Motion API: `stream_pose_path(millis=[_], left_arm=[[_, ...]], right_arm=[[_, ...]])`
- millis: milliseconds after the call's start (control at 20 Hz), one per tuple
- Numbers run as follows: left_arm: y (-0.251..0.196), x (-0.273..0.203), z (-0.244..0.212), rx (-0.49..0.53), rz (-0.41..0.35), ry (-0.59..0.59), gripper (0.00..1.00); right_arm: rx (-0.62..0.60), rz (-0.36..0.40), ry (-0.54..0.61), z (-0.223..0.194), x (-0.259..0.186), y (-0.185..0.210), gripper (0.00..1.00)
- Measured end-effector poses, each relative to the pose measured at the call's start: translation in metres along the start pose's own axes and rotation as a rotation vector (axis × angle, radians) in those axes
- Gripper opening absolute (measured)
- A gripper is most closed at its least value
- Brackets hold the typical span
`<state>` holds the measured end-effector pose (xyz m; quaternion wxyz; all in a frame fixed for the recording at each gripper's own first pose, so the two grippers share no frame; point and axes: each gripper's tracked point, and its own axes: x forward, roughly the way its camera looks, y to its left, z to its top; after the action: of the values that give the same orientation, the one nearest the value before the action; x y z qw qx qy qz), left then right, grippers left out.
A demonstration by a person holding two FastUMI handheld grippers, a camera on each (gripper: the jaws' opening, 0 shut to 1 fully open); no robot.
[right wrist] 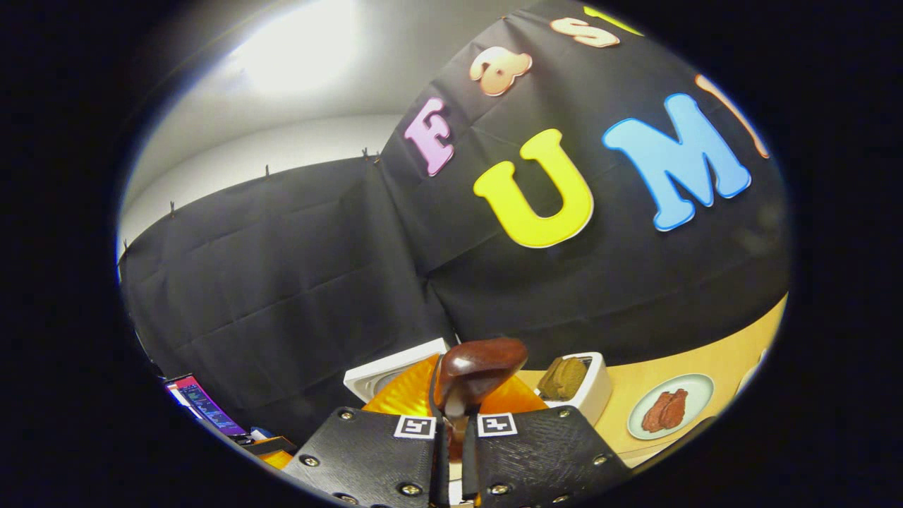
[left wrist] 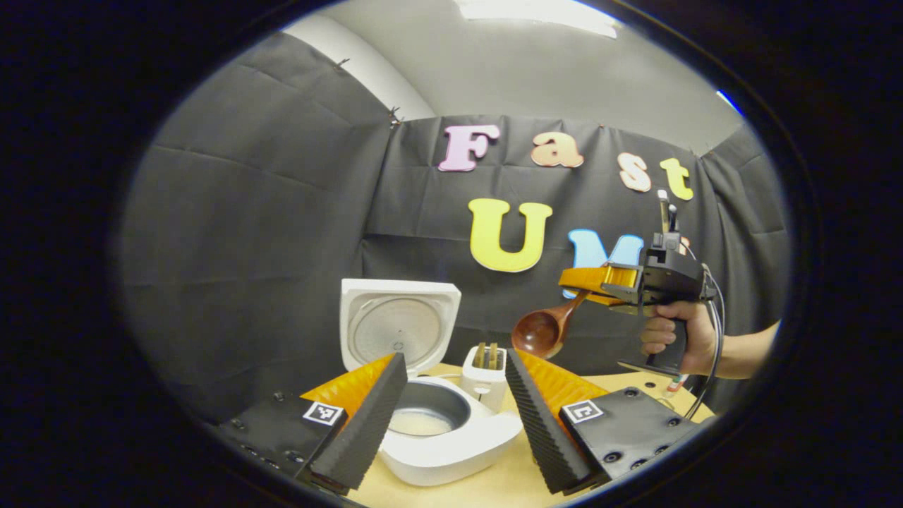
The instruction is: Close the left gripper, press the button to open the rice cooker; take a wooden spoon from the chopstick holder with the right hand, scoop a spoonful of rice and pour it into the rice cooker, then put the wooden spoon back into the chopstick holder.
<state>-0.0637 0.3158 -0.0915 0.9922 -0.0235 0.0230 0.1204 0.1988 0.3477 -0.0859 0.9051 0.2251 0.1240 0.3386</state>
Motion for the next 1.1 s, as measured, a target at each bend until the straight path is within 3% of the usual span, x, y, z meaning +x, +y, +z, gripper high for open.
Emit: stream_pose_path(millis=[600,900,1100], left_arm=[[-0.111,0.038,0.008,0.023,-0.214,0.006,0.98],[-0.147,0.042,0.009,0.032,-0.267,0.008,0.96],[-0.158,0.043,0.011,0.05,-0.256,0.003,0.97]], right_arm=[[-0.007,-0.241,-0.133,0.057,-0.13,-0.113,0.07],[-0.012,-0.345,-0.156,0.071,-0.19,-0.157,0.07],[-0.036,-0.443,-0.157,0.072,-0.224,-0.189,0.07]])
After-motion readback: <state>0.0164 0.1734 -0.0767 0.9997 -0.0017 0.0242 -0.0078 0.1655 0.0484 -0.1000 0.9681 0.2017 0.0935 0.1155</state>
